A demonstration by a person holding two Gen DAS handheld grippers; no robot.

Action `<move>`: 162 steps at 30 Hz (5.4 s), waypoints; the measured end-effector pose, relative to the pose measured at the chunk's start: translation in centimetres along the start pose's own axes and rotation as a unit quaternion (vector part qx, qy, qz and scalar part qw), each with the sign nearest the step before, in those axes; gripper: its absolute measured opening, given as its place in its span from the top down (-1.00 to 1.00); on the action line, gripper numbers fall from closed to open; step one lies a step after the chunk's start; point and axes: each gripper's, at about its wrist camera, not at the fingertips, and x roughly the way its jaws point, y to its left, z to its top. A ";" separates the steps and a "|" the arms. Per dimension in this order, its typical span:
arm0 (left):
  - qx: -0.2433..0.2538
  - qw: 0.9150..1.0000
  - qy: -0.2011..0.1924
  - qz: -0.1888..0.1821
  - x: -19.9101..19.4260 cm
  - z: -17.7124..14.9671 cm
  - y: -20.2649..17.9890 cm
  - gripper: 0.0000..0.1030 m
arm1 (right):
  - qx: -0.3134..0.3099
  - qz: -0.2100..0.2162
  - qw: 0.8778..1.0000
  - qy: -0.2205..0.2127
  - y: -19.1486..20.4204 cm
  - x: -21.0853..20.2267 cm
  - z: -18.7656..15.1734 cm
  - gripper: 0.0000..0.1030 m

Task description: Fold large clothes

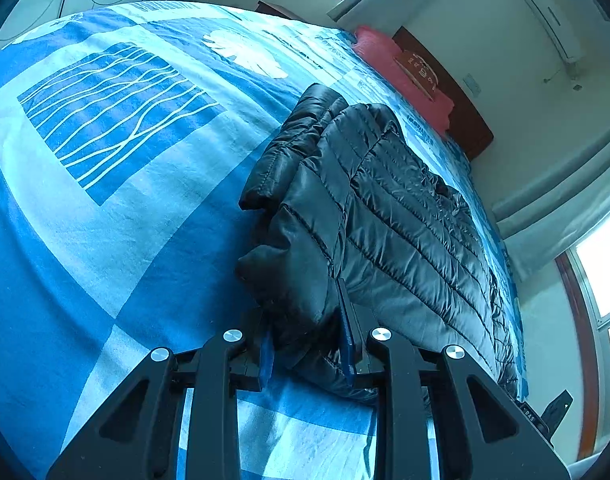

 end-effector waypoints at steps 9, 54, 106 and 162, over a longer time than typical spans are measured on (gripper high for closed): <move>0.005 1.000 -0.005 0.021 -2.0 -0.4 1.0 -0.01 | 0.009 -0.024 1.000 -0.010 -0.6 -1.7 -0.4 0.14; 0.153 0.985 0.064 0.054 6.3 9.6 -2.9 -0.33 | -0.224 -0.025 0.973 0.057 21.7 14.5 0.6 0.47; 0.434 0.895 0.076 -0.067 8.0 -9.1 -36.3 0.63 | -0.126 -0.150 0.979 -0.053 1.5 -5.2 2.0 -0.12; 0.341 0.934 0.059 -0.092 6.2 -7.5 -24.4 -0.30 | -0.126 -0.050 0.991 -0.018 7.9 -2.0 5.4 0.57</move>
